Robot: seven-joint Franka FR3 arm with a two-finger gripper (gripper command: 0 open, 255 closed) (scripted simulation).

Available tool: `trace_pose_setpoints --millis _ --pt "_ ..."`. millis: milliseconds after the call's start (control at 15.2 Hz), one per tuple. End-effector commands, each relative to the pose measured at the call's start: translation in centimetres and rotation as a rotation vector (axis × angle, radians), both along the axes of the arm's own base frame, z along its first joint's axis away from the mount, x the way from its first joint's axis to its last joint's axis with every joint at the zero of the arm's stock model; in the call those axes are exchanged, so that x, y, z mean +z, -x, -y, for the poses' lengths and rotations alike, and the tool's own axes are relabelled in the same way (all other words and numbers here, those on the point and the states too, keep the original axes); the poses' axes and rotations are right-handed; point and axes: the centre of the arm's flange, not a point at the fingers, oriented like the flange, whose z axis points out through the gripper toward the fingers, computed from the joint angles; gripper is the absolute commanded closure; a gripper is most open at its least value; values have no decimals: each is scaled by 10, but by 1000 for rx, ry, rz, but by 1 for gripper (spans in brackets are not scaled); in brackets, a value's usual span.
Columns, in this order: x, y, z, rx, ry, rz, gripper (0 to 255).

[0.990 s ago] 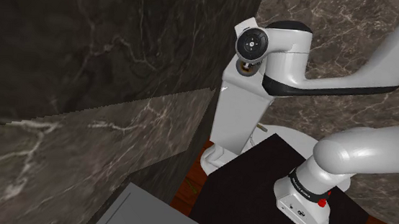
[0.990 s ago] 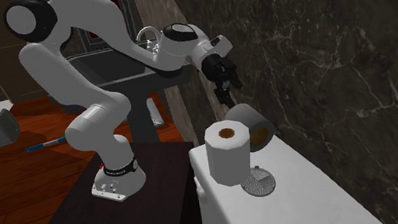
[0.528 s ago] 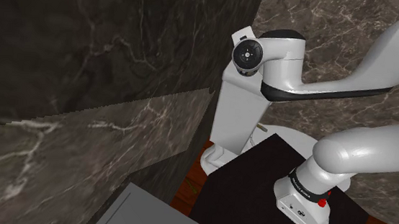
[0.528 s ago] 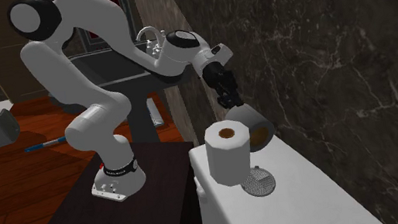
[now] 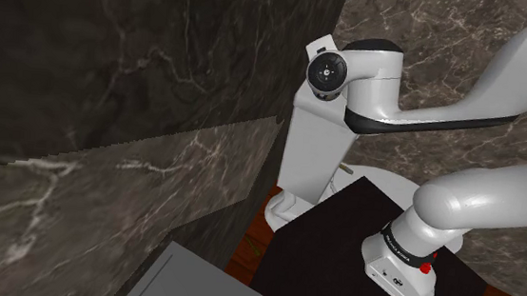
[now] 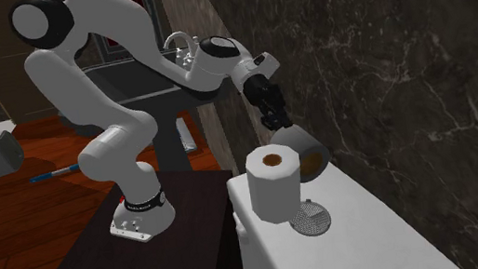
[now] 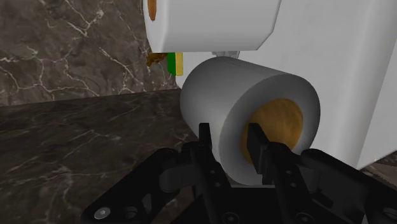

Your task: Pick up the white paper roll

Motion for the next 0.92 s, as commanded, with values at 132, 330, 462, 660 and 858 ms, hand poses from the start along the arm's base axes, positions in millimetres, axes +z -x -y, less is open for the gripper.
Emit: trace_pose_setpoints --millis 132,330,462,660,858 --pt "16 0 0 0 0 0 255" --pt "32 0 0 0 0 0 255" --pt "42 0 0 0 0 0 255" --pt "58 0 0 0 0 0 255" --pt "74 0 0 0 0 0 255"
